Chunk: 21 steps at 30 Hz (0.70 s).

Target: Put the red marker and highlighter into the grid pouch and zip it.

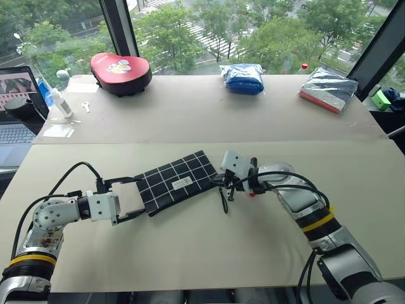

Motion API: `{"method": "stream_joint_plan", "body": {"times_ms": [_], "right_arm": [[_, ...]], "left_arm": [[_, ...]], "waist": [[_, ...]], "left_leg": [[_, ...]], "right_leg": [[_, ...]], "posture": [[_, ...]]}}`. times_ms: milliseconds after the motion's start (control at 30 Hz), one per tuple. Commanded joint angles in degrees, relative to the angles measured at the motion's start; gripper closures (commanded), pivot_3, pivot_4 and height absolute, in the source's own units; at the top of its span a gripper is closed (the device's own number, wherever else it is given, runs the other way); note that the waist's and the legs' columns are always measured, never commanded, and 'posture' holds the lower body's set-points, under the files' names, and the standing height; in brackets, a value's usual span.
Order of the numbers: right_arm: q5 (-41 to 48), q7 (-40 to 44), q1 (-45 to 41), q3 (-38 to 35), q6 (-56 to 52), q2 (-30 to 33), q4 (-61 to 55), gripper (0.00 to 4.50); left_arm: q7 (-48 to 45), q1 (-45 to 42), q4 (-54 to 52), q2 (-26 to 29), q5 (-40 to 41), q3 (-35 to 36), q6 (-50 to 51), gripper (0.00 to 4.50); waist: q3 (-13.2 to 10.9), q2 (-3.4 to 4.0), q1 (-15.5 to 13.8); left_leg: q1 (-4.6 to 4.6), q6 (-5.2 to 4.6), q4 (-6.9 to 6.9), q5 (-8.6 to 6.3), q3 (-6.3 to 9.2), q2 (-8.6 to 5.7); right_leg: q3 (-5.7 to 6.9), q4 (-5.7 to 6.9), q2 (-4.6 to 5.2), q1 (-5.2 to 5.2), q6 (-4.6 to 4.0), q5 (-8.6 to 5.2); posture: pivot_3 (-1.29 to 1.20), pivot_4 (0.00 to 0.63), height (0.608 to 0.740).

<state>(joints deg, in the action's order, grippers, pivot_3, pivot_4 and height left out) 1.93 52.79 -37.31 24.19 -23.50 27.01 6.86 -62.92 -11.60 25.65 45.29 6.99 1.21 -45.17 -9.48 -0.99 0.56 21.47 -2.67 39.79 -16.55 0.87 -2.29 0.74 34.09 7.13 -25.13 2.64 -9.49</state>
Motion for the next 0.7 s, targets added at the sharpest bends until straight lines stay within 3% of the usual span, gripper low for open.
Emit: {"method": "stream_joint_plan", "body": {"times_ms": [33,367,700], "right_arm": [[-3.3,-0.1,0.3,1.0,-1.9,1.2,0.9,4.43],[-2.7,-0.3,0.6,-0.2,-3.0,0.3,0.3,4.43],[-2.3,0.0,1.6,-0.2,-3.7,0.3,-1.7,4.43]], "left_arm": [[0.5,-0.4,-0.7,-0.8,-0.1,-1.6,-0.9,0.00],[4.5,2.4,-8.5,-4.6,-4.8,-7.3,2.0,0.00],[10.3,1.1,-4.0,-4.0,-9.9,-7.9,-1.9,0.00]], "waist": [[0.0,-0.01,-0.1],[0.1,-0.01,-0.2],[0.1,0.04,-0.5]], "left_leg": [[-0.04,0.00,0.00,0.00,0.00,0.00],[-0.15,0.00,0.01,0.00,-0.01,-0.01],[-0.34,-0.01,0.00,-0.01,-0.01,-0.01]], "right_leg": [[0.00,0.00,0.00,0.03,0.00,0.00],[-0.03,0.00,0.02,0.13,0.00,0.00],[-0.01,-0.01,0.02,0.28,0.00,0.00]], "posture": [[0.00,0.150,0.740],[0.00,0.150,0.740],[0.00,0.150,0.740]]}}
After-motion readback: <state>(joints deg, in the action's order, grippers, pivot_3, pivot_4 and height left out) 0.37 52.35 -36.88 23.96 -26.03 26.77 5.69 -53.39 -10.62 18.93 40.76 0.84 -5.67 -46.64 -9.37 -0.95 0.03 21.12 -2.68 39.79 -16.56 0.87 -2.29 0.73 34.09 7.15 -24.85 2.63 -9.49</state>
